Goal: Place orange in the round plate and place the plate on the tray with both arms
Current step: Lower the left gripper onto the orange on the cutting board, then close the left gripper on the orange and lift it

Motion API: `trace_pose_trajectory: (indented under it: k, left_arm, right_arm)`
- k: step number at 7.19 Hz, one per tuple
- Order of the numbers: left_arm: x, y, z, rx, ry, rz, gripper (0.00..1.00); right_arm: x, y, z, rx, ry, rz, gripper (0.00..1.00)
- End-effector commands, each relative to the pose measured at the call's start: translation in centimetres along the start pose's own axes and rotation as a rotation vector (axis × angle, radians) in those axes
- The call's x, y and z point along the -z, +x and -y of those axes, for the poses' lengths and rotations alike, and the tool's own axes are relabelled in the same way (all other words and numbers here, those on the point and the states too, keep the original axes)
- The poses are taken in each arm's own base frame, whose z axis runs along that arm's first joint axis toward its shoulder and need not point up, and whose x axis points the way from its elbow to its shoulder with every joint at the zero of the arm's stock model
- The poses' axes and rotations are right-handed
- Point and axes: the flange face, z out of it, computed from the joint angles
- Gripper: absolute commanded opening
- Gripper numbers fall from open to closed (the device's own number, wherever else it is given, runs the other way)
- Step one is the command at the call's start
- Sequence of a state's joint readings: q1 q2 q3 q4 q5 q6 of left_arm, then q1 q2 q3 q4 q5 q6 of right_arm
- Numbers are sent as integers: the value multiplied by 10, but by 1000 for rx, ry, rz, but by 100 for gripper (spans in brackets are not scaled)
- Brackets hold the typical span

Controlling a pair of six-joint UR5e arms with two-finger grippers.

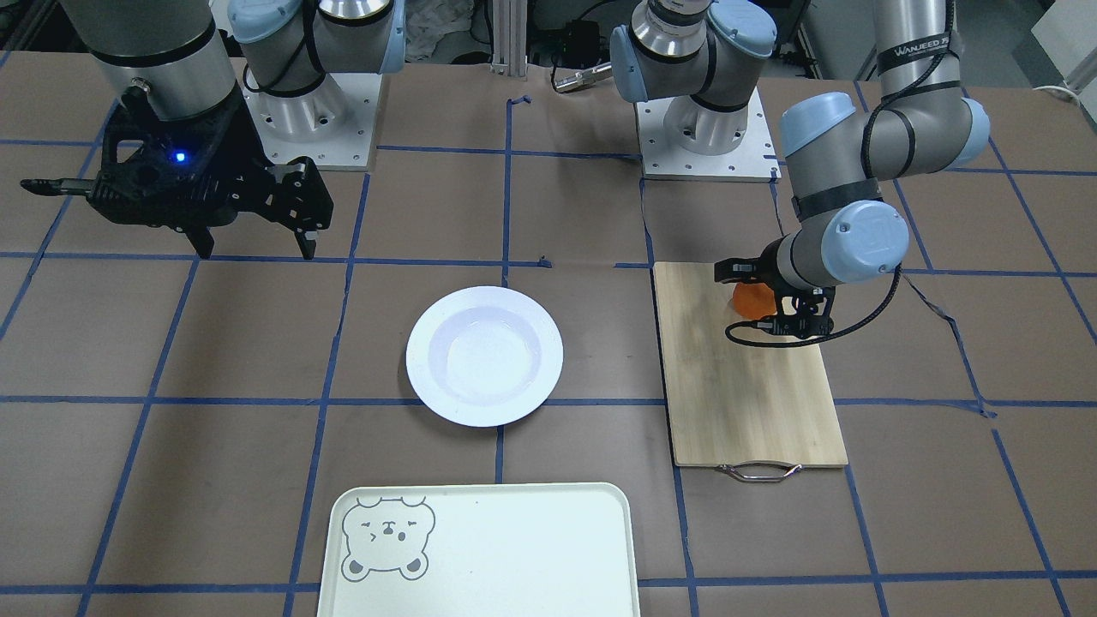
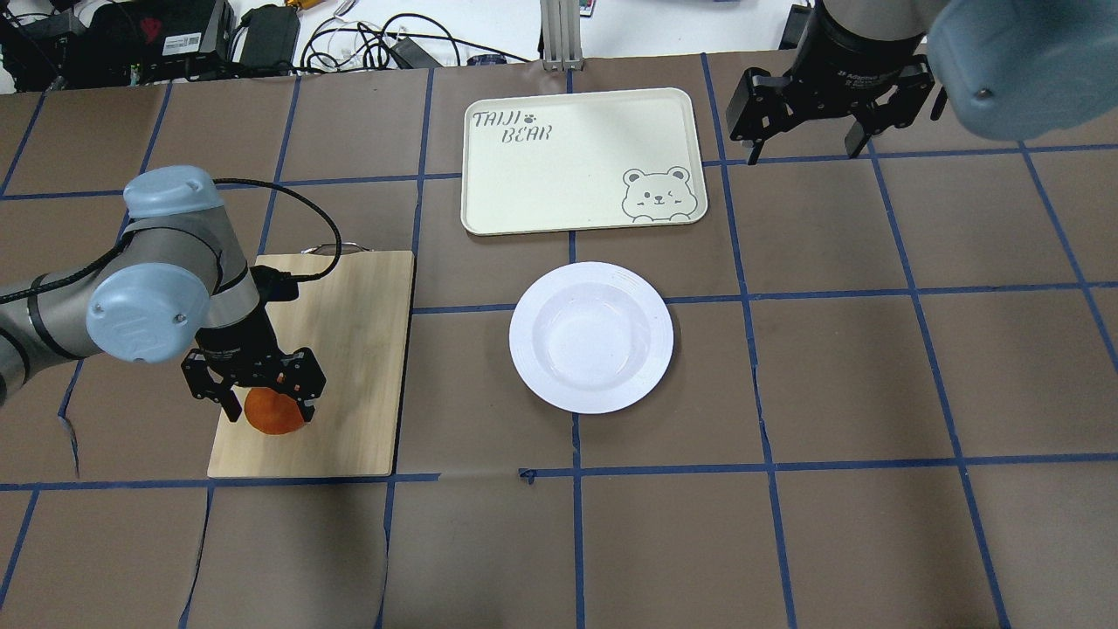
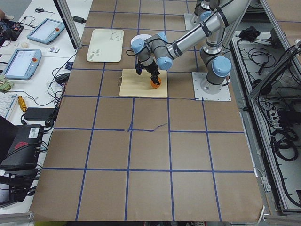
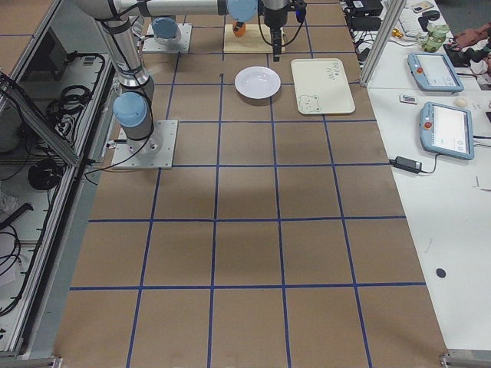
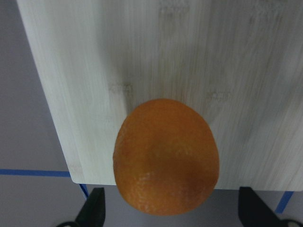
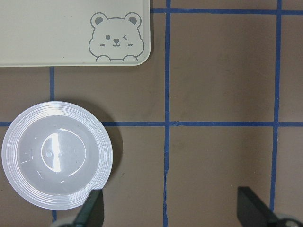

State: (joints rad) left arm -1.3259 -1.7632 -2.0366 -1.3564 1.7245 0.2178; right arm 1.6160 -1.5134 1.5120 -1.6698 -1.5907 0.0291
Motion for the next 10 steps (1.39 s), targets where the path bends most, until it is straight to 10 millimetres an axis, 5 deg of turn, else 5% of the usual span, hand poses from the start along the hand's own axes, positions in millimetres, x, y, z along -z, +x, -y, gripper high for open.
trace_pose_trajectory:
  k: [1, 4, 5, 7, 8, 10]
  left_arm:
    - [-6, -4, 9, -9, -7, 17, 100]
    - [-20, -5, 24, -2, 0, 16, 98]
    - [-16, -5, 26, -6, 13, 21, 80]
    - [-16, -5, 27, -5, 20, 17, 27]
    - [-7, -5, 26, 9, 42, 14, 17]
    - [59, 32, 57, 50, 151, -104, 15]
  right_arm:
    - [-1, 0, 0, -1, -1, 0, 100]
    - [0, 0, 0, 1, 2, 0, 100]
    - [-1, 1, 1, -1, -1, 0, 100]
    - [-1, 0, 0, -1, 1, 0, 100]
    - [1, 0, 0, -1, 5, 0, 100]
    - [0, 2, 0, -2, 1, 0, 100]
